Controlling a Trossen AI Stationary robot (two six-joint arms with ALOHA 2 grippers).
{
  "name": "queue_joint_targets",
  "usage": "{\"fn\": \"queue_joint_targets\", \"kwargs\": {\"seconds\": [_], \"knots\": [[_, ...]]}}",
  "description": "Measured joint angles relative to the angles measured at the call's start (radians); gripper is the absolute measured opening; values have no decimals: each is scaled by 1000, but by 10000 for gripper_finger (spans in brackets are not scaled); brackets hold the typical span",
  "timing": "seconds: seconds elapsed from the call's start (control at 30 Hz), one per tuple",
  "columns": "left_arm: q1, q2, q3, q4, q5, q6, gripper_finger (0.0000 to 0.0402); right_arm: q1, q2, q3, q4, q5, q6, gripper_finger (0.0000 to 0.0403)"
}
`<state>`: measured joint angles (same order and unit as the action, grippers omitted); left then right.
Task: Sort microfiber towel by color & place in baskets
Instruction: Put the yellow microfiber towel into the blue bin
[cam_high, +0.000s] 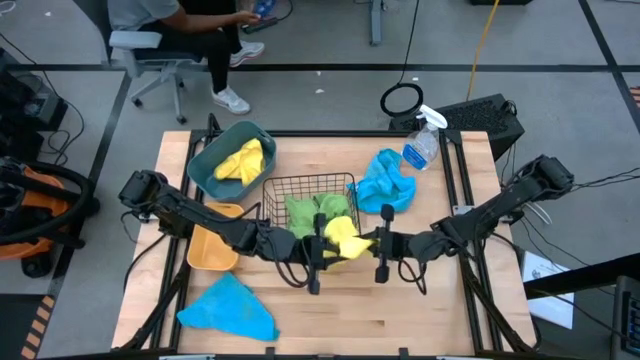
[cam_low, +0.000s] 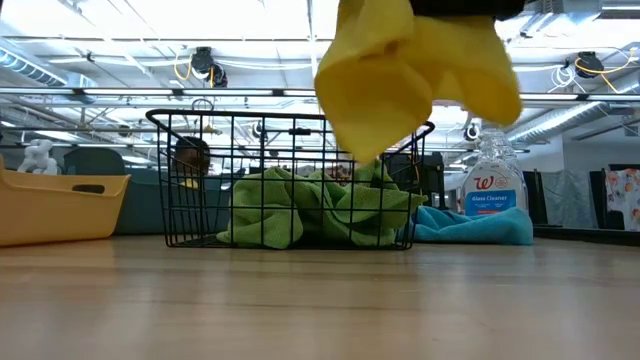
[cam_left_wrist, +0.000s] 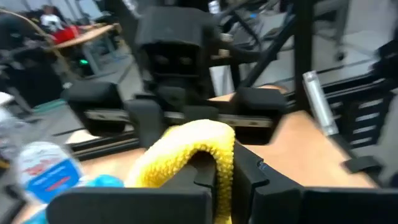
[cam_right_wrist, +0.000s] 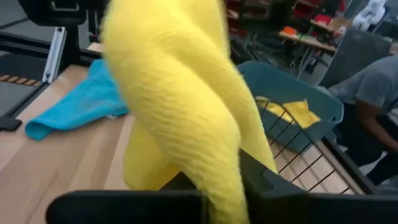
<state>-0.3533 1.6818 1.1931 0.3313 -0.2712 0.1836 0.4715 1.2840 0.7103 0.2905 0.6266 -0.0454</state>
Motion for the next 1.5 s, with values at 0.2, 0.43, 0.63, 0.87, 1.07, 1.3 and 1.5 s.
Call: {"fn": "queue_joint_targets", "kwargs": {"seconds": [0.2,0.43,0.63,0.87,1.07,1.3,1.5], "knots": [[-45,0,0,-8,36,-45,93,25,-48,1,-11,17,-79,4],[-100,-23,0,-41,-95,-47,188,79,-73,1,-20,34,-171,3],[-152,-61,2,-120,-116,-48,202,110,-73,1,-82,35,-216,3],[-181,-64,2,-20,-226,-1,202,128,-72,1,-84,30,-296,3],[-121,-58,-1,38,-245,-83,203,140,-72,1,-73,30,-406,4],[-22,28,-8,59,-89,-155,203,142,-72,1,-47,75,-542,4],[31,49,-8,56,-16,-206,216,142,-72,1,-24,267,-552,4]]}}
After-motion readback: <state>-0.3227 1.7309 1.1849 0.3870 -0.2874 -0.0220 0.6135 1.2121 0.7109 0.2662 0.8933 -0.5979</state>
